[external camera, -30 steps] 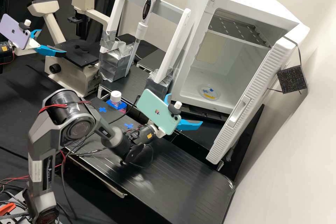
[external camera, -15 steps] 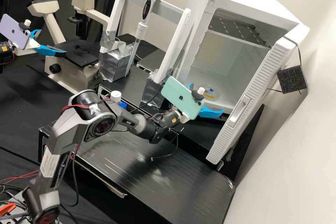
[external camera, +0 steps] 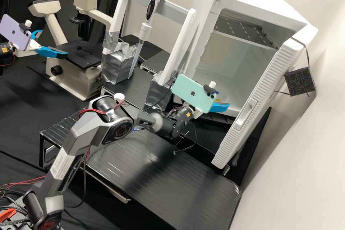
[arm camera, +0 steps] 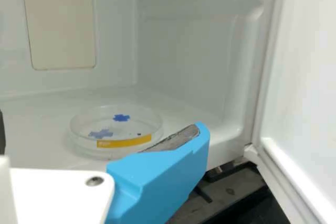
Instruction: Move the petri dish to the microscope
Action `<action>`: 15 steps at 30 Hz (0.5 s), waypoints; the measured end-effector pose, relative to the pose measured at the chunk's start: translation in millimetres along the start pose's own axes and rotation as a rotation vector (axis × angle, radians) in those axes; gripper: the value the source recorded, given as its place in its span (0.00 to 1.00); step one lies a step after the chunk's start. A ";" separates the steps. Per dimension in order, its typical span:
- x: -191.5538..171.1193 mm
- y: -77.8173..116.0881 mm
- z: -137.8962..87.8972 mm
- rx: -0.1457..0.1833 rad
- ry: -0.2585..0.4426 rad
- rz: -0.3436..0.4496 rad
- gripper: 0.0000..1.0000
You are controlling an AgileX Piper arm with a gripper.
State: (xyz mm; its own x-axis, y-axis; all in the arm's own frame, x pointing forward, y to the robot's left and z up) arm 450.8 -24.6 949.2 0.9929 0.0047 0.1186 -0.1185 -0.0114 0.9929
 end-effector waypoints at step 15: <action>27.4 -8.2 5.0 -0.036 -0.043 -0.048 1.00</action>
State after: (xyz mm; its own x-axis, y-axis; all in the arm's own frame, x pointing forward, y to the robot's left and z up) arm 479.0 -29.4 944.3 0.9968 -0.0385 0.0705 -0.0697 0.0235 0.9973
